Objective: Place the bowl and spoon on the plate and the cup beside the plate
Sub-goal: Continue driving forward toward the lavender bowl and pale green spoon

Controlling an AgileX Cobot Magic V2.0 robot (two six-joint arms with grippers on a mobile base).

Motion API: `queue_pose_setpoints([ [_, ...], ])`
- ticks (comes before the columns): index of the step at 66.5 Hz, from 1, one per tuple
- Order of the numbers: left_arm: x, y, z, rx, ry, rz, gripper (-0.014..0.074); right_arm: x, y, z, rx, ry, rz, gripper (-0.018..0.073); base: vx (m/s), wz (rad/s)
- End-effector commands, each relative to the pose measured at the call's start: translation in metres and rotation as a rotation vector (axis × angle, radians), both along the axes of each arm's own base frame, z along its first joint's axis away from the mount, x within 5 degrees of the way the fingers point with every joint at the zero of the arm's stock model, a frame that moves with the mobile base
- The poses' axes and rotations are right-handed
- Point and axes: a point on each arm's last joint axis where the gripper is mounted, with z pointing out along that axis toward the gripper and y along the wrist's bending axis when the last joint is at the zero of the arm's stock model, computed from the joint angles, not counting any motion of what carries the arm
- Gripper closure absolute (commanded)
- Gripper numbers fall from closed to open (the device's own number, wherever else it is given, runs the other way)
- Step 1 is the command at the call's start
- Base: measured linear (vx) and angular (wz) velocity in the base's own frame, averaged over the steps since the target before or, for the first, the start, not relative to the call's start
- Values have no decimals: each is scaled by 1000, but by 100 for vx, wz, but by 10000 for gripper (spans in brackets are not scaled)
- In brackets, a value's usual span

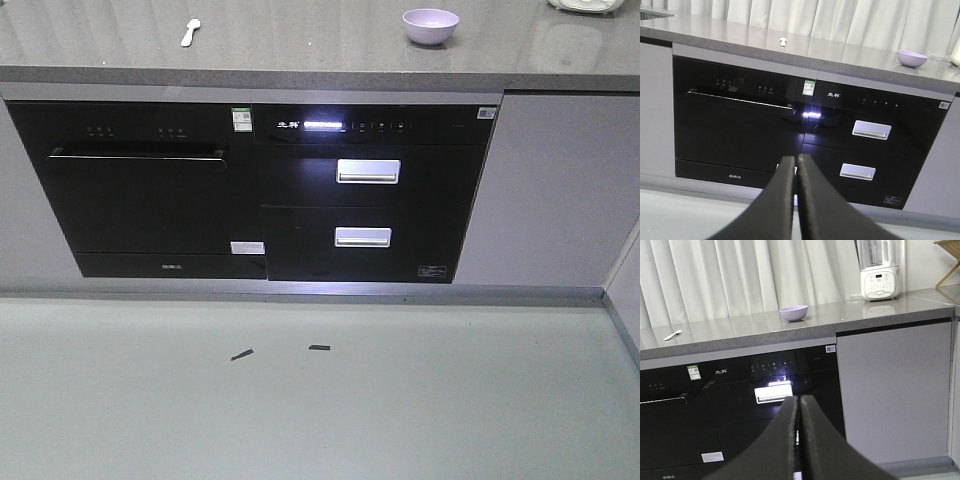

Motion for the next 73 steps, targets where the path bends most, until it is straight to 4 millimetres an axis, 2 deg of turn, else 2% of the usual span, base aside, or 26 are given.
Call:
queue_pose_setpoints([
  [1, 0, 0, -2, -12, -60, 0, 603, -1, 0, 4, -20, -71, -2, 564, 6, 0],
  [73, 0, 0, -2, -12, -60, 0, 603, -1, 0, 4, -20, -72, -2, 564, 4, 0],
])
